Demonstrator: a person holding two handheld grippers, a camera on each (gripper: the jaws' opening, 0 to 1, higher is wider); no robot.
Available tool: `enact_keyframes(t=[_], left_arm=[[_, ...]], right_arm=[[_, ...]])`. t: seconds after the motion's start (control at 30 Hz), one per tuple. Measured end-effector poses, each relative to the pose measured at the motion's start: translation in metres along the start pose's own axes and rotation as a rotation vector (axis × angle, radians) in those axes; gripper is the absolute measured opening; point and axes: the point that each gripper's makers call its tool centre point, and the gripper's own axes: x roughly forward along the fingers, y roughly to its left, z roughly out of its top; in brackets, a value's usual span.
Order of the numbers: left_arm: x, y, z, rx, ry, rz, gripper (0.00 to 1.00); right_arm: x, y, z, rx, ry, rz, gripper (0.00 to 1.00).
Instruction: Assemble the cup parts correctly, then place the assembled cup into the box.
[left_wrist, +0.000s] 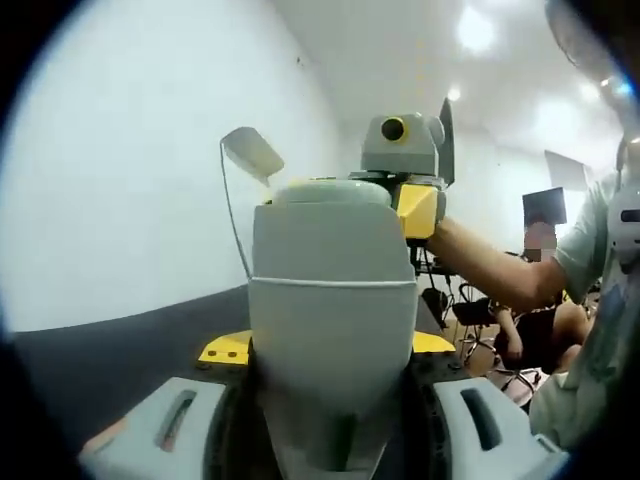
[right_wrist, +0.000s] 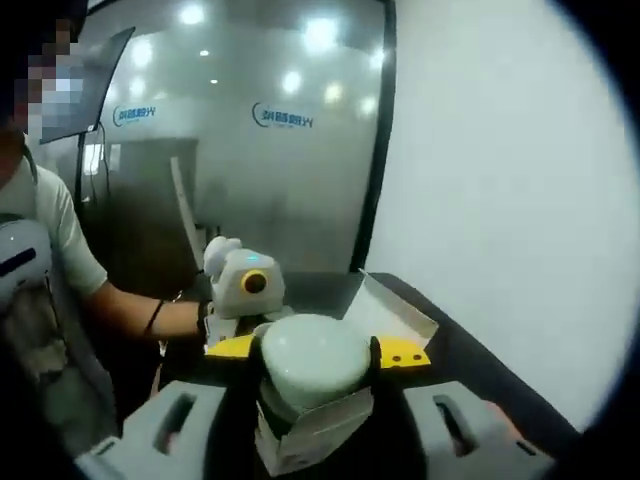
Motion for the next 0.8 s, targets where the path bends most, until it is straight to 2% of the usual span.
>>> enact_keyframes(t=[0.13,0.23,0.27,0.3,0.33,0.37,0.4,0.43,0.73,0.8], left_arm=[[-0.001,0.000,0.000,0.001,-0.003,0.001,0.51],[-0.002,0.003,0.001,-0.010,-0.005,0.010,0.51],[-0.002,0.003,0.001,-0.009,-0.005,0.010,0.51],[-0.002,0.002,0.001,-0.008,-0.006,0.008,0.51],[-0.004,-0.002,-0.006,0.020,0.038,-0.013,0.51],[-0.004,0.001,-0.003,-0.004,0.030,-0.003,0.51],[0.000,0.004,0.005,0.014,-0.016,-0.001,0.51],[0.000,0.004,0.003,0.012,0.000,0.000,0.51],[-0.002,0.001,0.003,0.001,0.019,0.000,0.52],[-0.008,0.002,0.025,-0.048,-0.067,-0.002,0.56]], right_arm=[[0.000,0.000,-0.003,-0.025,0.021,0.008,0.41],[0.001,-0.001,-0.007,-0.143,0.049,-0.009,0.42],[0.003,0.002,-0.007,-0.120,0.044,-0.003,0.41],[0.002,0.000,-0.003,-0.094,0.031,-0.014,0.36],[0.000,-0.004,0.000,-0.070,0.013,-0.029,0.27],[-0.001,-0.005,0.002,-0.078,0.004,-0.030,0.26],[-0.003,-0.007,0.002,-0.075,-0.002,-0.035,0.27],[-0.005,-0.006,0.003,-0.056,-0.008,-0.025,0.27],[-0.021,0.002,0.017,-0.003,-0.088,0.020,0.30],[-0.027,0.004,0.020,0.004,-0.106,0.031,0.30]])
